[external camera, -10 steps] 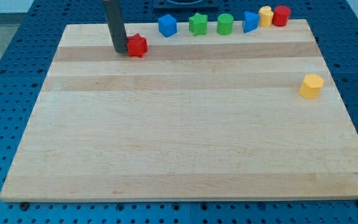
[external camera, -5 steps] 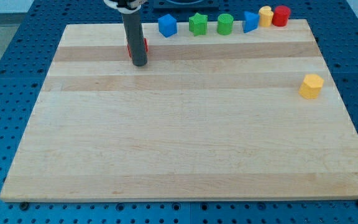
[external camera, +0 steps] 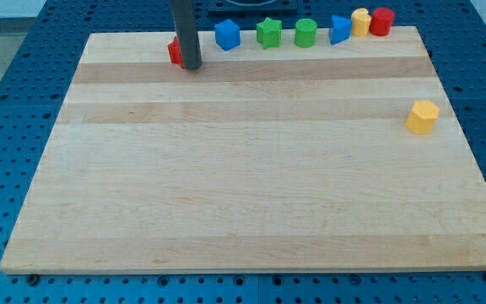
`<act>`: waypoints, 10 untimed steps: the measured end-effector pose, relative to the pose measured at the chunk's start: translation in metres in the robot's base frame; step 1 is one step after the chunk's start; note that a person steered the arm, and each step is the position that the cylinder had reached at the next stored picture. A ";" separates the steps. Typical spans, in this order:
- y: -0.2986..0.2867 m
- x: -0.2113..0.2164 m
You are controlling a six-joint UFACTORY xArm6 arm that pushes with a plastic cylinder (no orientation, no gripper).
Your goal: Slide the red star horizontally to the left of the blue cube
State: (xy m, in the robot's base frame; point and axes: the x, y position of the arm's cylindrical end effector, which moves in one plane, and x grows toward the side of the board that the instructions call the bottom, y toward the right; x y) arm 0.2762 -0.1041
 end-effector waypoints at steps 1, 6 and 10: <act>0.000 0.030; -0.016 -0.015; -0.016 -0.023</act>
